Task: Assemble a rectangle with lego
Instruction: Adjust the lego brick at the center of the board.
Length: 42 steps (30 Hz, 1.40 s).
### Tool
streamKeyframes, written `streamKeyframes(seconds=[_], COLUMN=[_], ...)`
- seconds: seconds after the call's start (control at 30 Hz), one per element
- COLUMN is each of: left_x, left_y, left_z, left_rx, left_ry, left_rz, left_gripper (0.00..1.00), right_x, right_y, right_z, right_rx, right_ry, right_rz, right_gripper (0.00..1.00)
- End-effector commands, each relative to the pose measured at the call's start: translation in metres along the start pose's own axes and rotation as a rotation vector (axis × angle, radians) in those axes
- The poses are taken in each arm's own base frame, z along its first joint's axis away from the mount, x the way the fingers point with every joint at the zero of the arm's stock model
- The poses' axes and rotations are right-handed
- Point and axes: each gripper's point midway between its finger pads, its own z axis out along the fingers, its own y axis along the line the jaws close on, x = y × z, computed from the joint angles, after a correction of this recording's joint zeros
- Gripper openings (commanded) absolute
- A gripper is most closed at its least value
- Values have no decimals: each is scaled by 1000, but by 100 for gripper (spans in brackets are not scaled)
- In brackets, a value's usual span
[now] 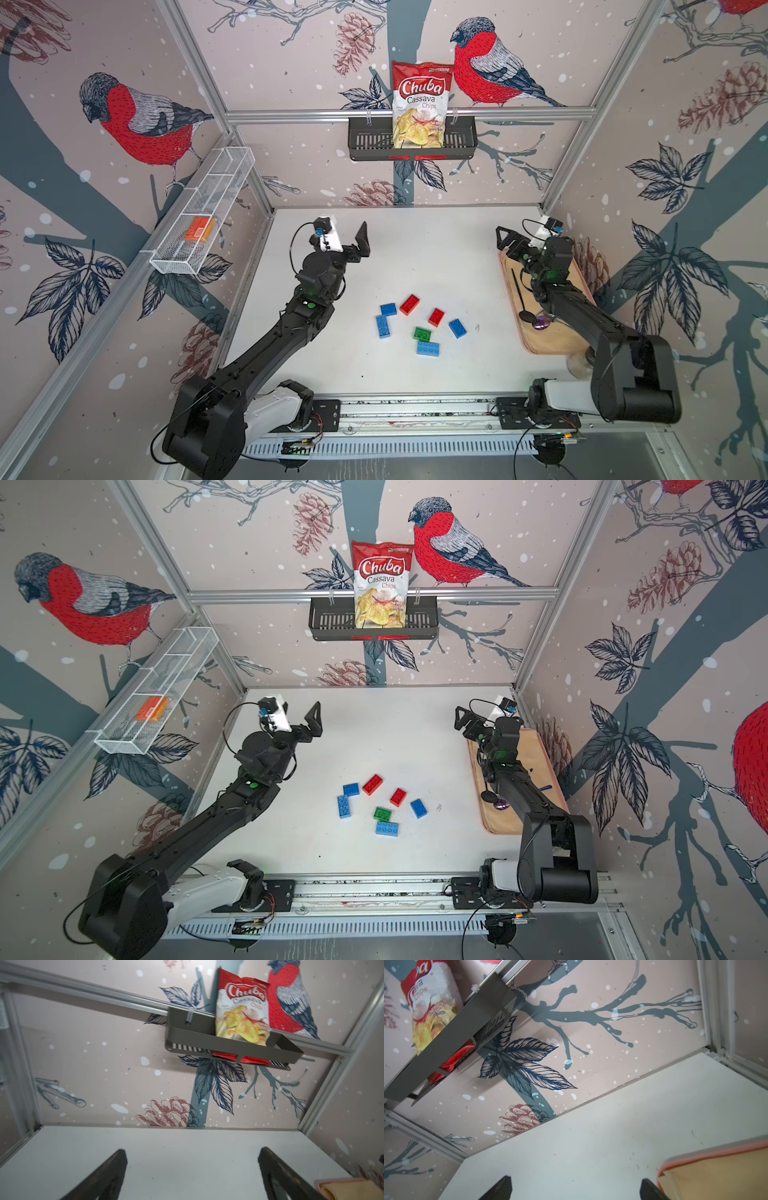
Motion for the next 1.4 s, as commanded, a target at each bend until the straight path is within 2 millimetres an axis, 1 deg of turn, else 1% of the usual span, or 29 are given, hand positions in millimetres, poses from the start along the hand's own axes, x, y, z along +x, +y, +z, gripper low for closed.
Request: streamKeyframes(seconds=[0.0, 0.03, 0.07, 0.1, 0.13, 0.17, 0.27, 0.37, 0.43, 0.47, 0.57, 0.63, 0.67, 0.7, 0.77, 0.8, 0.87, 0.93, 1.0, 1.07, 1.17, 1.23, 1.37], left_x=[-1, -3, -4, -3, -3, 0, 9, 23, 35, 41, 63, 78, 88, 99, 122, 135, 155, 172, 187, 200, 218, 225, 252], left_y=[-12, -16, -19, -20, -20, -19, -21, -25, -26, -27, -36, -55, -69, -84, -106, -115, -127, -132, -136, -135, -131, -135, -137], left_z=[-2, -3, -4, -4, -4, -3, 0, 3, 2, 1, -7, -16, -22, -28, -41, -49, -62, -72, -80, -84, -78, -72, -65], left_rx=[-10, 2, 14, 19, 17, 14, 24, 46, 52, 47, 72, 158, 219, 288, 397, 448, 520, 560, 601, 606, 561, 553, 525], left_ry=[2, -3, -6, -2, 0, 11, 52, 125, 183, 211, 303, 365, 401, 447, 546, 600, 694, 781, 850, 903, 960, 1000, 1104], left_rz=[196, 201, 201, 207, 212, 221, 238, 210, 189, 184, 202, 262, 306, 351, 417, 450, 487, 500, 496, 498, 500, 489, 492], left_gripper=[99, 98, 99, 99, 99, 99, 99, 99, 99, 99, 99, 98, 98, 98, 97, 97, 96, 95, 91, 89, 88, 85, 79], right_x=[-3, 2, 4, 0, -3, -4, -6, 0, 8, 15, 39, 58, 65, 72, 80, 83, 90, 97, 103, 110, 117, 122, 126], right_y=[-30, -44, -50, -45, -45, -48, -40, -32, -26, -21, 2, 20, 27, 30, 36, 39, 41, 42, 42, 41, 43, 43, 40], right_z=[-12, -16, -21, -24, -25, -24, -20, -15, -8, -4, 10, 18, 20, 22, 24, 24, 22, 20, 19, 20, 24, 26, 28], right_rx=[78, 121, 96, 12, -8, 20, 87, 115, 117, 126, 124, 124, 133, 147, 150, 145, 137, 137, 141, 146, 130, 125, 132], right_ry=[-37, -39, -35, -51, -60, -50, -27, -2, 34, 61, 151, 224, 255, 282, 321, 339, 374, 401, 422, 439, 463, 481, 504], right_rz=[253, 350, 386, 373, 366, 349, 243, 202, 178, 166, 94, 37, 5, -19, -52, -59, -64, -70, -79, -83, -76, -73, -77], right_gripper=[100, 100, 100, 100, 100, 100, 98, 99, 99, 100, 100, 100, 100, 100, 100, 100, 100, 100, 98, 98, 97, 96, 96])
